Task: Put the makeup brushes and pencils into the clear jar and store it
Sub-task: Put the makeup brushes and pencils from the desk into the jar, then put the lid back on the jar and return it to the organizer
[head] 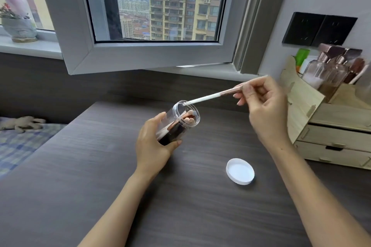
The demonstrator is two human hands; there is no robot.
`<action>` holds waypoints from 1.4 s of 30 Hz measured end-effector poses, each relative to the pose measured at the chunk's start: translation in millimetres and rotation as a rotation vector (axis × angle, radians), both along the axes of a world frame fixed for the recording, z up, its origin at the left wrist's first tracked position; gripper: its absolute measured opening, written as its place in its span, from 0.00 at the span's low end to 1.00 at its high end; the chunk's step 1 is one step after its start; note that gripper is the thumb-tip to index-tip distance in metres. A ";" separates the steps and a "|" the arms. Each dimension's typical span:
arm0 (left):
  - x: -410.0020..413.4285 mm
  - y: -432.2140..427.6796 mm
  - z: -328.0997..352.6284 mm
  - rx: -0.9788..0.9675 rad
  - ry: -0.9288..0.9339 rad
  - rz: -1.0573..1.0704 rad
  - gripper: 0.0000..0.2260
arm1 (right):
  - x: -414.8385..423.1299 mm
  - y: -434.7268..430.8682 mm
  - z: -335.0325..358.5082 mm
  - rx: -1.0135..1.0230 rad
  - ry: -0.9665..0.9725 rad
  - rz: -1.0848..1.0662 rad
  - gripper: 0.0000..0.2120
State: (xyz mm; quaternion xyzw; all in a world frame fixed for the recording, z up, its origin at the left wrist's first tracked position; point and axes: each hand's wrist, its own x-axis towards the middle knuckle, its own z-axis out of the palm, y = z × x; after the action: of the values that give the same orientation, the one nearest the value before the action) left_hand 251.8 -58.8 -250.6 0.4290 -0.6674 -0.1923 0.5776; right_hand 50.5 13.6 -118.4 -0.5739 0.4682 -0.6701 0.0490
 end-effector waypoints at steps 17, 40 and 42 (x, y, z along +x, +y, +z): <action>-3.9 8.3 3.2 0.006 -0.034 -0.058 0.37 | 44.5 -2.8 -18.9 0.182 0.343 -0.081 0.04; -11.5 21.4 10.9 0.095 -0.006 -0.160 0.35 | -36.7 41.0 -75.0 0.742 0.223 0.141 0.20; -14.8 27.0 15.2 0.102 -0.020 -0.169 0.34 | -34.9 38.9 -54.3 0.579 -0.201 0.313 0.21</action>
State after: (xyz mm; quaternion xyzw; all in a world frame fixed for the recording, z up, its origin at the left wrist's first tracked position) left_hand 237.0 -31.8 -235.4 0.4019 -0.6964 -0.2698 0.5298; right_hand 15.6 52.5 -172.7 -0.5320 0.5382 -0.5468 0.3581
